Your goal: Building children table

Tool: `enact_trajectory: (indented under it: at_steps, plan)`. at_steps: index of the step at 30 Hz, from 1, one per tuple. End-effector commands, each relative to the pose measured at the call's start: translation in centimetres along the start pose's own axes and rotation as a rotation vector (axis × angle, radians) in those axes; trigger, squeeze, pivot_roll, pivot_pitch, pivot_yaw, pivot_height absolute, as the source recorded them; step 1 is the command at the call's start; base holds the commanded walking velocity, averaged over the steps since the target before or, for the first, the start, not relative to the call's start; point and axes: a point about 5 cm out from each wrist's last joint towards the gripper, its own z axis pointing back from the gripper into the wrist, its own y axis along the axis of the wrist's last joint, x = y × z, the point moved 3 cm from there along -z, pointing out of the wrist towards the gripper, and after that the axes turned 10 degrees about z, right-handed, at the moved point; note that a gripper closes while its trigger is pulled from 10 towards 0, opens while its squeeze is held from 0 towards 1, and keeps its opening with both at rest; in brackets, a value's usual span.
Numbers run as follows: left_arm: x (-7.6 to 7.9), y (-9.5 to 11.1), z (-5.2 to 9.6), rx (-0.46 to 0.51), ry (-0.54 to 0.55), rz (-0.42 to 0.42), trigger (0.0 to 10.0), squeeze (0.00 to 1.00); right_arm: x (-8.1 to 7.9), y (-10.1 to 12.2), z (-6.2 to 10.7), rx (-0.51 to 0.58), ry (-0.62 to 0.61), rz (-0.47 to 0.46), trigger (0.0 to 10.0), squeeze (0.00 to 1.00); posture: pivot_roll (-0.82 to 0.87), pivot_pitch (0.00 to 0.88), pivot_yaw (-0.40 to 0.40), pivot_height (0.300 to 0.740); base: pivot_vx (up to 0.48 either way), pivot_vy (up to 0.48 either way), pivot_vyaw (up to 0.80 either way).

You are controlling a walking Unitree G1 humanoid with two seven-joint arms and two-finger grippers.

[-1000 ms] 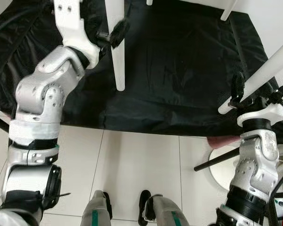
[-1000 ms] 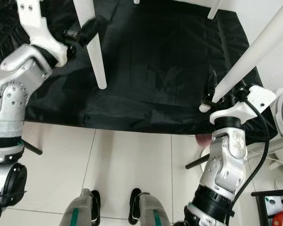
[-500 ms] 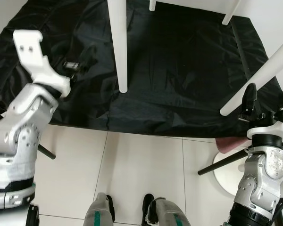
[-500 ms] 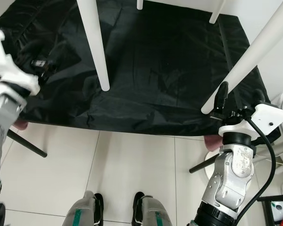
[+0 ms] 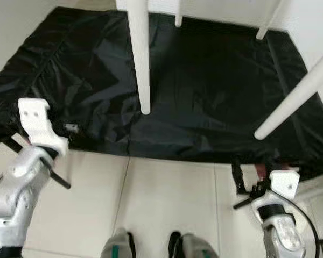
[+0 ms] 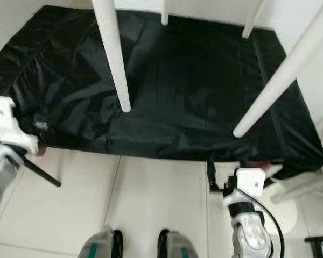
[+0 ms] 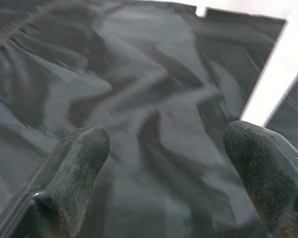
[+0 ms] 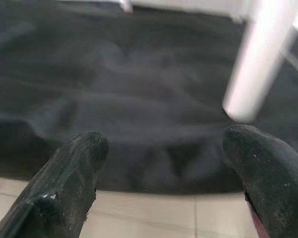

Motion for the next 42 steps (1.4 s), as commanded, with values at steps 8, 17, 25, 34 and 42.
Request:
enact_trajectory:
  at_steps: [8, 17, 25, 34, 42]
  plan:
    - [5.6, -4.1, 3.4, -0.187, -0.701, -0.084, 10.0, 0.0, -1.8, -0.5, 0.4, 0.017, 0.104, 0.019, 10.0, 0.0, 0.1, 0.125, 0.008, 0.74, 0.0, 0.0, 0.0]
    - [5.3, -6.2, 4.4, -0.242, -0.729, -0.11, 10.0, 0.0, -2.7, -1.3, 1.0, 0.006, 0.142, 0.019, 10.0, 0.0, 0.1, 0.123, 0.01, 0.74, 0.0, 0.0, 0.0]
    - [5.0, -9.1, 5.0, -0.311, -0.732, -0.17, 10.0, 0.0, -3.9, -3.1, 1.5, -0.035, 0.201, 0.018, 10.0, 0.0, 0.09, 0.119, 0.011, 0.74, 0.0, 0.0, 0.0]
    - [4.6, -11.9, 5.6, -0.383, -0.74, -0.19, 10.0, 0.0, -5.1, -5.3, 2.3, -0.093, 0.267, 0.032, 10.0, 0.0, 0.09, 0.123, 0.013, 0.74, 0.0, 0.0, 0.0]
    - [4.2, -15.1, 5.1, -0.423, -0.739, -0.152, 10.0, 0.0, -6.8, -9.5, 3.7, -0.232, 0.345, 0.041, 10.0, 0.0, 0.07, 0.123, 0.019, 0.74, 0.0, 0.0, 0.0]
